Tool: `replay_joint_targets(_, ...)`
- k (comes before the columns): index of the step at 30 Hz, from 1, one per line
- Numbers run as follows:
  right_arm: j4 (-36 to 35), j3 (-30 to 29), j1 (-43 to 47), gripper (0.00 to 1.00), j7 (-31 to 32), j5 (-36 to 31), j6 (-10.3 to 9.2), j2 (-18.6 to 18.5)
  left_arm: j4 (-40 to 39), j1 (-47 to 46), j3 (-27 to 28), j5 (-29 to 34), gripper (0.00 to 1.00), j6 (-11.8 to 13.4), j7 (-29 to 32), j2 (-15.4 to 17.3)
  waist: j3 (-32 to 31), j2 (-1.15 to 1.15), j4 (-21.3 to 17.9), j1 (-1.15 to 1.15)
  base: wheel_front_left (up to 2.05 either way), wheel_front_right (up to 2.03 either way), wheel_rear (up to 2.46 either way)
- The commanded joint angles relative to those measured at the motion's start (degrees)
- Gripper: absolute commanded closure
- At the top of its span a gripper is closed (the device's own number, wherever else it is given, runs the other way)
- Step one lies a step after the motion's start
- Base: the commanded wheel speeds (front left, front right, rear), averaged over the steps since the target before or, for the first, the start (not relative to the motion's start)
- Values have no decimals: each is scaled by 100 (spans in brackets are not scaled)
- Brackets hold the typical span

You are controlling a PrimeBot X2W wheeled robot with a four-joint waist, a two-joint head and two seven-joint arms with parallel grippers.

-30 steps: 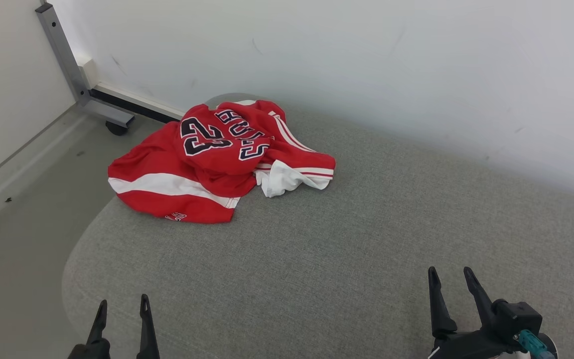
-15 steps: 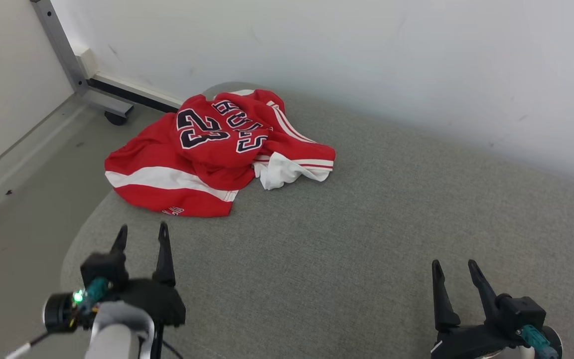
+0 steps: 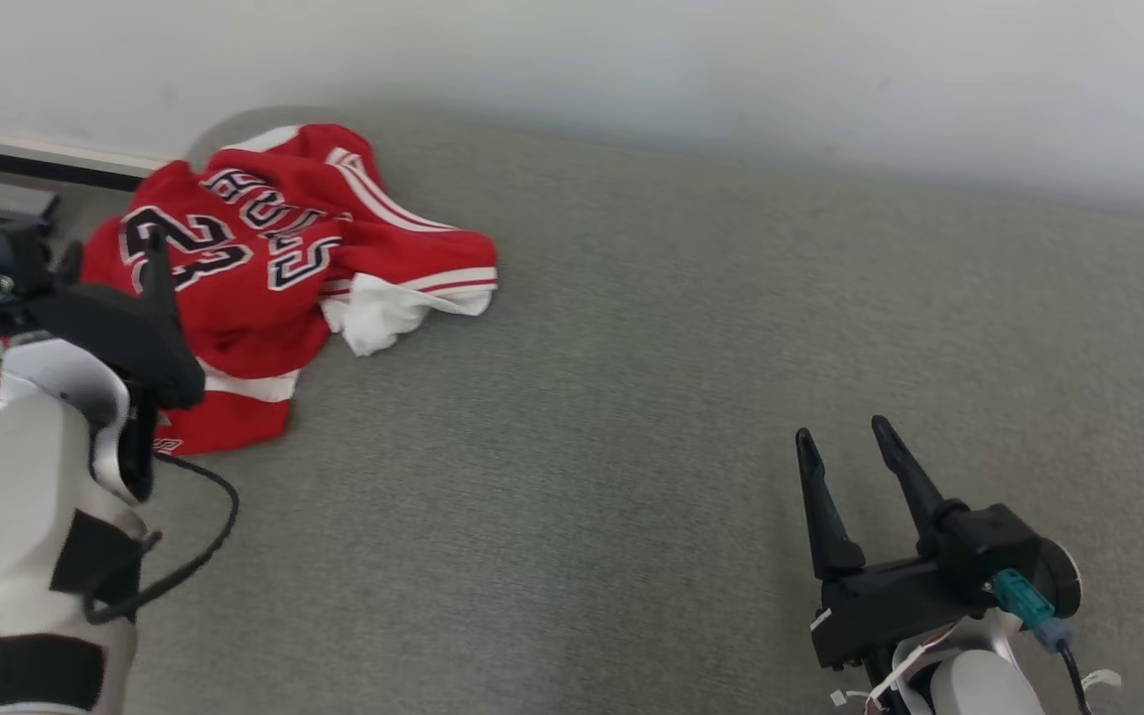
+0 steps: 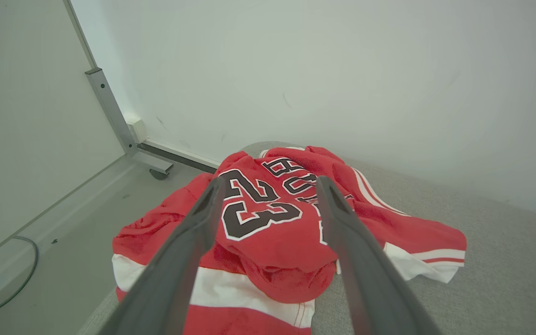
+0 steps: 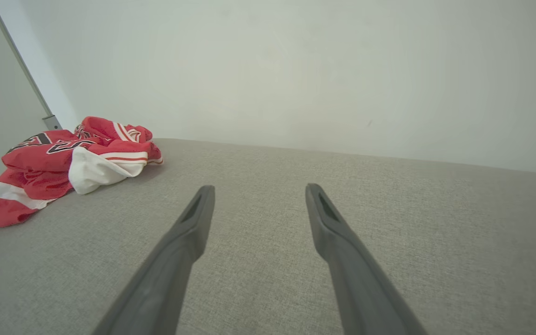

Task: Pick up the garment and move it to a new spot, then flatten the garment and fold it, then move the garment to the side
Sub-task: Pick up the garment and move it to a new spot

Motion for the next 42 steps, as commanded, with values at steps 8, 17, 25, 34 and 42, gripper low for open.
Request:
replay_joint_targets(8,-572,50,-113,0,72,49,-12,10,569,-690,-38,15,0,-123,704,707,1498,-1,-1852,-1,0,0,0)
replay_joint_targets(17,-758,112,-7,0,37,187,-12,11,970,-705,82,-81,0,128,1482,1237,1759,-1,-2393,-1,0,0,0)
replay_joint_targets(25,-633,194,11,0,-23,324,-12,11,965,-548,-39,0,100,272,1745,1358,1548,-1,-2379,-1,0,0,0)
replay_joint_targets(34,-247,308,70,0,-144,548,-12,8,580,-490,-161,-61,100,83,1631,1326,793,-1,-2035,-1,0,0,0)
replay_joint_targets(42,268,370,287,0,-313,870,-12,7,-539,-487,-489,-2,100,-153,1774,1408,-236,-1,-1770,-1,0,0,0)
